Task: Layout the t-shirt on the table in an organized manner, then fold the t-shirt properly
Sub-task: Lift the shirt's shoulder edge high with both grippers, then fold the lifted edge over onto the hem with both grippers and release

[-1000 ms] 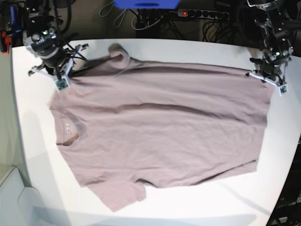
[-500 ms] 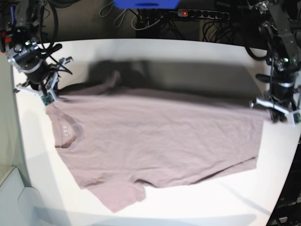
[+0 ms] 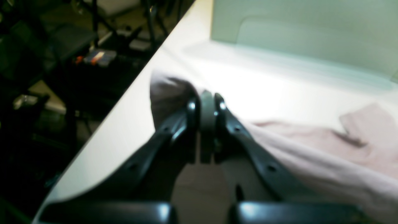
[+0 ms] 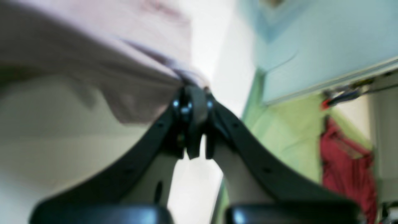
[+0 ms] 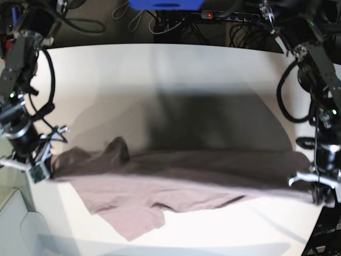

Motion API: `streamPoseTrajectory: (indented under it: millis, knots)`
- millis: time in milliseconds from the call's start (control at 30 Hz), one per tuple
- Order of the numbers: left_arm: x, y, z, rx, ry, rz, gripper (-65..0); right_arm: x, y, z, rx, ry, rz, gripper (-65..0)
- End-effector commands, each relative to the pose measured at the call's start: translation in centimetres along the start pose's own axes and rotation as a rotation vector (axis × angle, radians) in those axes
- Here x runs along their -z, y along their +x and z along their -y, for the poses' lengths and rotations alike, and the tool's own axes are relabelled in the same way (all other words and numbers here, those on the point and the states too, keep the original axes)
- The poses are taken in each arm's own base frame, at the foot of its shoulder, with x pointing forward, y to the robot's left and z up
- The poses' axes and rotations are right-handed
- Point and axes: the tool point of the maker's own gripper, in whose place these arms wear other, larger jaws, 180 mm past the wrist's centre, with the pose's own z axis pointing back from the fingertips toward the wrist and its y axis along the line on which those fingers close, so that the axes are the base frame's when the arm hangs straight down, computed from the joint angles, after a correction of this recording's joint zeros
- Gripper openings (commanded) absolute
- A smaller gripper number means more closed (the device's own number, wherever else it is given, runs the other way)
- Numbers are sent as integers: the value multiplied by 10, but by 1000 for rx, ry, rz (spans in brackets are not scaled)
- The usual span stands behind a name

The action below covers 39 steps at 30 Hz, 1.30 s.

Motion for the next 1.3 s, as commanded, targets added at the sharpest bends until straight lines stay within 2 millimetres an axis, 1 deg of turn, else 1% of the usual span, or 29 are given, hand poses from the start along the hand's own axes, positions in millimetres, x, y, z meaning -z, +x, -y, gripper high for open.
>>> streamPoseTrajectory:
  millis: [0,133,200,267,300,367,467,533,600,667,800,900,1033,1100,1167,1267]
  knots:
    - [2,35,2,8,-1,106,-648,-3,25,20,-10,-57,73,-650]
    - [11,89,21,-4,-43,231,-648,-5,72,55,-14,-142,187,-650]
    - [16,109,29,18,-44,272,-648,-11,94,77,-32,-194,236,-650]
    - [18,132,41,47,-52,320,-648,-17,114,93,-37,-235,285,-650]
    - [18,141,46,61,-54,340,-648,-20,124,100,-38,-254,310,-650]
    - [17,152,55,80,-65,366,-648,-27,141,114,-43,-290,352,-650]
    - [13,172,67,87,-88,415,-648,-38,158,132,-60,-337,390,-650]
    - [12,177,68,84,-90,429,-648,-45,169,140,-64,-363,420,-650]
    - [9,188,68,80,-89,456,-648,-52,178,150,-71,-389,443,-650]
    - [1,202,68,80,-87,498,-648,-59,187,157,-74,-409,468,-650]
    - [-16,220,70,85,-89,564,-648,-72,205,169,-75,-446,517,-650]
    - [-22,231,66,102,-59,602,-648,-80,217,172,-77,-461,566,-650]
    - [-27,244,63,109,-36,635,-648,-90,232,167,-101,-456,674,-650]
    - [-27,245,63,109,-36,640,-648,-94,236,165,-109,-454,707,-650]
    - [-27,243,63,111,-35,635,-648,-96,235,167,-105,-461,715,-650]
    - [-21,232,62,115,-33,599,-648,-90,217,170,-77,-466,677,-650]
